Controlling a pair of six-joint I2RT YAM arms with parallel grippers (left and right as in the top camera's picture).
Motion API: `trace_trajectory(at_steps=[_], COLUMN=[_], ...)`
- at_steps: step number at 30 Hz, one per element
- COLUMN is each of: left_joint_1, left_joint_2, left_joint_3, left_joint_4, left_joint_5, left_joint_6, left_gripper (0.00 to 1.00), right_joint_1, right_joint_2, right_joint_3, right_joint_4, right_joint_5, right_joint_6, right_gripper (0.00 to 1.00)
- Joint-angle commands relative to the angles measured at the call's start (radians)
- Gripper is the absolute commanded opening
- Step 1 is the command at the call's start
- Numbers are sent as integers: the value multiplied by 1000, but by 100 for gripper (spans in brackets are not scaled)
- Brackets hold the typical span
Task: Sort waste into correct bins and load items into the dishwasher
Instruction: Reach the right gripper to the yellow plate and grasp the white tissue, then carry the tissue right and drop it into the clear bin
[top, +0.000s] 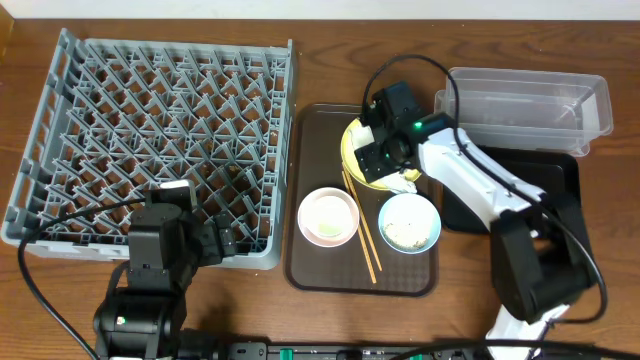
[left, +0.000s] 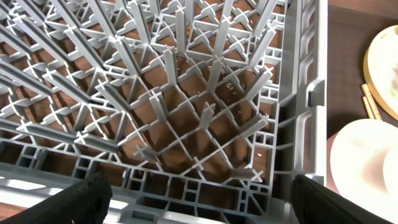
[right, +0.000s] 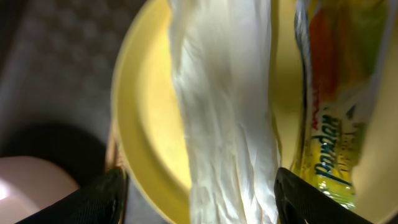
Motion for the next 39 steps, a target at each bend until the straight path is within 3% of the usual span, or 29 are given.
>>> trace_trajectory(at_steps=[1,3,5,6,11,13,17,20,25,29,36,37,38,39], left_joint_1=[5,5,5,5,5,5,5,5,5,5,5,5,5,5], left_joint_2=[-1,-1,-1,-1,-1,-1,-1,-1,-1,-1,-1,-1,-1,-1], left_joint_3=[25,25,25,25,24,24,24,24,24,24,24,24,24,24], left_joint_4=[-2,-2,-2,-6,-24,-24,-24,-24,-24,-24,-24,-24,-24,-24], left_joint_5=[-2,-2,-2,-2,-2,-2,-2,-2,-2,-2,-2,-2,-2,-2], left_joint_6=[13,13,13,13,13,13,13,13,13,13,13,13,13,13], left_gripper=[95,95,95,95,95,95,95,95,95,95,95,95,95,95], right_joint_1=[3,3,3,2,1,-5,-31,-101,-216,-318,-425,-435,-441,-447], right_joint_2=[61,81,101,105,98,82,11,-104,-203,-215,-183,-175,-169,-163], right_joint_3=[10,10,10,10,11,20,67,116,120,120,119,119,119,119], right_joint_4=[7,13,24,32,48,48,43,55,14,-8,2,10,23,36], right_joint_5=[29,29,33,42,63,63,63,127,352,384,385,385,383,379], right_joint_6=[30,30,30,42,79,82,111,209,568,857,1063,1074,1074,1074], right_gripper=[73,73,66,53,11,1,1,1,1,1,2,6,18,43])
